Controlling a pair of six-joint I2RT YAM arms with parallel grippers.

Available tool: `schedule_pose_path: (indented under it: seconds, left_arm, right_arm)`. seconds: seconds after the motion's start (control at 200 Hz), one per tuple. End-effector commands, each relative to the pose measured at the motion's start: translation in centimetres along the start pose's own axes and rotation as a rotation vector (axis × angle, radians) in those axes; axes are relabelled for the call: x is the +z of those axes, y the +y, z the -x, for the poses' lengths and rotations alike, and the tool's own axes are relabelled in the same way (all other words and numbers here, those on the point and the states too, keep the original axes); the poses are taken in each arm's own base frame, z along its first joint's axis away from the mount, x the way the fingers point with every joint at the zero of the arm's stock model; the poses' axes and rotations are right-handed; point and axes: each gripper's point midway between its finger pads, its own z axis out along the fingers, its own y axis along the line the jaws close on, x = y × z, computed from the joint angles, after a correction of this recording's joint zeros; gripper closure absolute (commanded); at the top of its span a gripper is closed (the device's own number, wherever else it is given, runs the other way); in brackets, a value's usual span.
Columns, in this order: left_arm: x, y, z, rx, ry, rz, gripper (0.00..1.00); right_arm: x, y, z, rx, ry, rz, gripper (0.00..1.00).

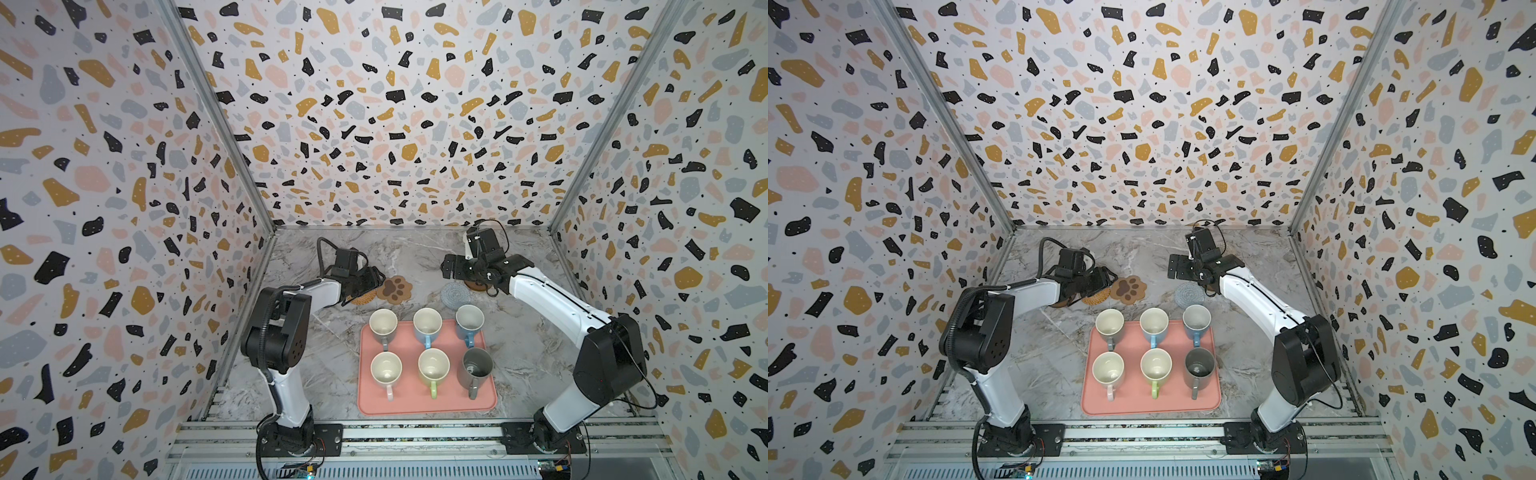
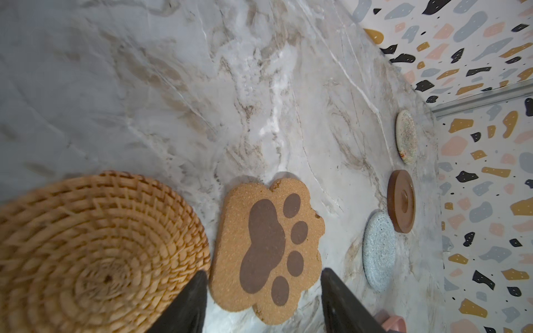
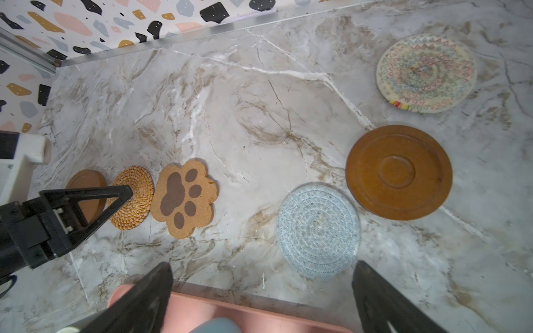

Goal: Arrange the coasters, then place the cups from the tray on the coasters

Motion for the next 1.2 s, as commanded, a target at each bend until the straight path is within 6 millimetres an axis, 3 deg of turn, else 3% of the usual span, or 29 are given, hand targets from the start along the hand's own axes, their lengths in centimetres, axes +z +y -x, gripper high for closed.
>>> schedule_pose_path:
  seconds: [0.0,0.215,0.506,0.921,1.196]
  left_arm:
    - [0.9,-1.3,0.5,0.031,0.003,-0.017,0.37]
    - [1.6,-0.8,0.0,0.050,0.014,0.030,0.38]
    - [1.8,1.1,-0.8,0.065,0.024,0.104,0.38]
    - [2.7,0.3,-2.0,0.078,0.058,0.072,0.40]
    - [2.3,0.0,-1.4,0.094,0.040,0.088,0.39]
  right_arm:
    - [-1.6,-0.7,0.0,0.018,-0.010,-0.013,0.01]
    - [-2.0,-2.1,-0.5,0.039,-0.008,-0.033,0.01]
    - [-1.9,-2.5,-1.0,0.040,0.009,-0.034,0.01]
    - [-1.8,-2.8,-1.7,0.049,0.022,-0.042,0.01]
    - [-1.8,-3.0,-1.7,0.048,0.021,-0.048,0.01]
